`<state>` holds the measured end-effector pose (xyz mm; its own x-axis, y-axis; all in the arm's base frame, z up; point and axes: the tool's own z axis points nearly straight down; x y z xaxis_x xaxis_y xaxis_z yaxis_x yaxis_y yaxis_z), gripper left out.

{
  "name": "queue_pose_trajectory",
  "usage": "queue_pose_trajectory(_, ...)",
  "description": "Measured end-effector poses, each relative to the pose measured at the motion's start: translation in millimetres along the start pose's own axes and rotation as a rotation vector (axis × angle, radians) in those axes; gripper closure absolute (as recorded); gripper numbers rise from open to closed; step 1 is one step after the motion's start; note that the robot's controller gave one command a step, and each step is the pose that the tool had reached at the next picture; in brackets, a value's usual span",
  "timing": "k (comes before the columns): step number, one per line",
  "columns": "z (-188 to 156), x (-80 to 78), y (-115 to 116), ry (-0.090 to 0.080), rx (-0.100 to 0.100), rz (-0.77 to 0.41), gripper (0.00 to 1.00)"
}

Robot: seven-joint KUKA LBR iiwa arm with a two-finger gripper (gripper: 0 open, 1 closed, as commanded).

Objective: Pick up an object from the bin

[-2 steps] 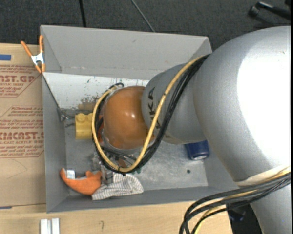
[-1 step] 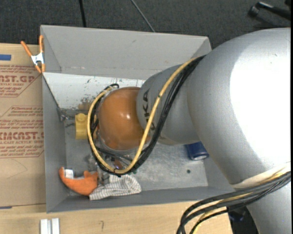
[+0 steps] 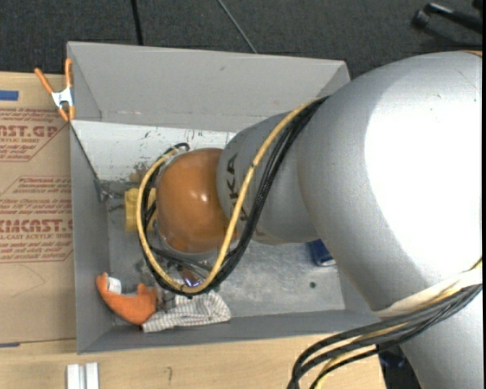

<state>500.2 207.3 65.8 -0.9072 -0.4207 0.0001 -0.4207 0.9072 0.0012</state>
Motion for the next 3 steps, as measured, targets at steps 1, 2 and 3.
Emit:
queue_pose_trajectory(1, -1, 0.0, 0, -0.001, 0.000, -0.003, 1.00)
queue_pose_trajectory(2, -4, 0.7, -1, 0.001, 0.000, -0.006, 1.00)
queue_pose_trajectory(3, -42, -28.9, 1, -0.008, 0.002, -0.143, 1.00)
